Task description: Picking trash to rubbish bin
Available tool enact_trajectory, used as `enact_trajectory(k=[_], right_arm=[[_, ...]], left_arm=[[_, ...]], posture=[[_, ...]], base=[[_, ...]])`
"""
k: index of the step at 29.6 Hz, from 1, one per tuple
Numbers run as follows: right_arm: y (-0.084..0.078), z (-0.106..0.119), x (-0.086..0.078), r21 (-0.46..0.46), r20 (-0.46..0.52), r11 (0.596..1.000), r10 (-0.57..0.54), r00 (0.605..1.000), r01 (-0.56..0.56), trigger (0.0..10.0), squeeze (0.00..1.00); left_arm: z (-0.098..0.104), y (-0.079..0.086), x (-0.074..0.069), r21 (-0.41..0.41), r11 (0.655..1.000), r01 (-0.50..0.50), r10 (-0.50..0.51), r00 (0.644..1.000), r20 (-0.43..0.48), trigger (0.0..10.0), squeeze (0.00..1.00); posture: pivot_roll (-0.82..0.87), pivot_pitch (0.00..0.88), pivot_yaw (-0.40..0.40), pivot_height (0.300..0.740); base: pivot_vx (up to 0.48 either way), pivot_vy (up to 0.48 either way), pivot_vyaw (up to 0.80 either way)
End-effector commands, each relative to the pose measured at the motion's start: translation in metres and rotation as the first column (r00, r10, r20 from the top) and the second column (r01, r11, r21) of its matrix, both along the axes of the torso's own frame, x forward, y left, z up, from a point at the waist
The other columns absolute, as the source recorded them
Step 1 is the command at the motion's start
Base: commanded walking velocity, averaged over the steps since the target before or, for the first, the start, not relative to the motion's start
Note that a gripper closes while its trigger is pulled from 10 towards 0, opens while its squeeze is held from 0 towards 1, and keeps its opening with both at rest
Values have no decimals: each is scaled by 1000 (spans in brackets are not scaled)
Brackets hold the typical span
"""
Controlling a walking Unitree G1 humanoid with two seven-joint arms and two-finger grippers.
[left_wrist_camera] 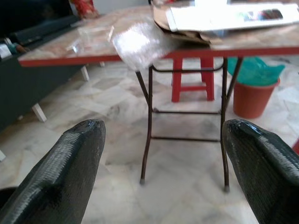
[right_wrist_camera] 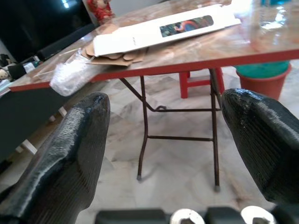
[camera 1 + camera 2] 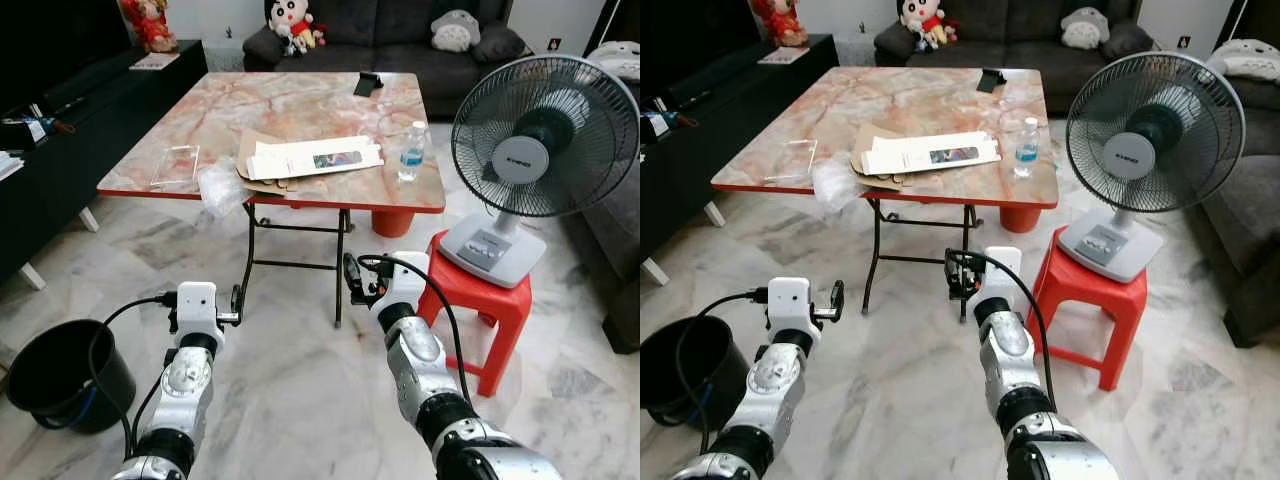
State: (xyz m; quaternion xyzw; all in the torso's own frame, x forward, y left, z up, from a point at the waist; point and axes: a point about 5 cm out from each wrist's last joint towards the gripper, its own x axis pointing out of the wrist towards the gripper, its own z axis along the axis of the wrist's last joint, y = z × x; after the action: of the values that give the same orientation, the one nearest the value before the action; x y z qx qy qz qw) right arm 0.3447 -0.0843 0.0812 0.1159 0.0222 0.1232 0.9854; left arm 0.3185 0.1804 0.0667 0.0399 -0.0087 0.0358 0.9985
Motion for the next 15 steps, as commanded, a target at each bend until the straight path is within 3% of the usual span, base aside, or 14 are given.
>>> enact_trajectory(k=[1,7,10,15], right_arm=[[7,3,-1,10,18,1000,19,1000,-19,10000,0],[12,9,1,27,41,999,38,998,-40,10000,0],[13,11,2,31,49,999,40,998,-41,10000,0],[14,10,0,30,57,999,42,997,-44,10000,0]], left_arm=[[2,4,0,1,1000,-10,10,1000,8,10000,0],[7,-3,3,12,1000,22,-22,999,26,10000,0],[7,-5,3,10,999,30,-31,999,23,10000,0],[8,-8,4,9,999,42,-42,999,25,10000,0]], posture=[[-4,0,23,740],[-11,0,34,740],[-17,0,38,740],[-16,0,39,740]], base=[[349,0,0],[358,0,0],[363,0,-735],[362,0,0]])
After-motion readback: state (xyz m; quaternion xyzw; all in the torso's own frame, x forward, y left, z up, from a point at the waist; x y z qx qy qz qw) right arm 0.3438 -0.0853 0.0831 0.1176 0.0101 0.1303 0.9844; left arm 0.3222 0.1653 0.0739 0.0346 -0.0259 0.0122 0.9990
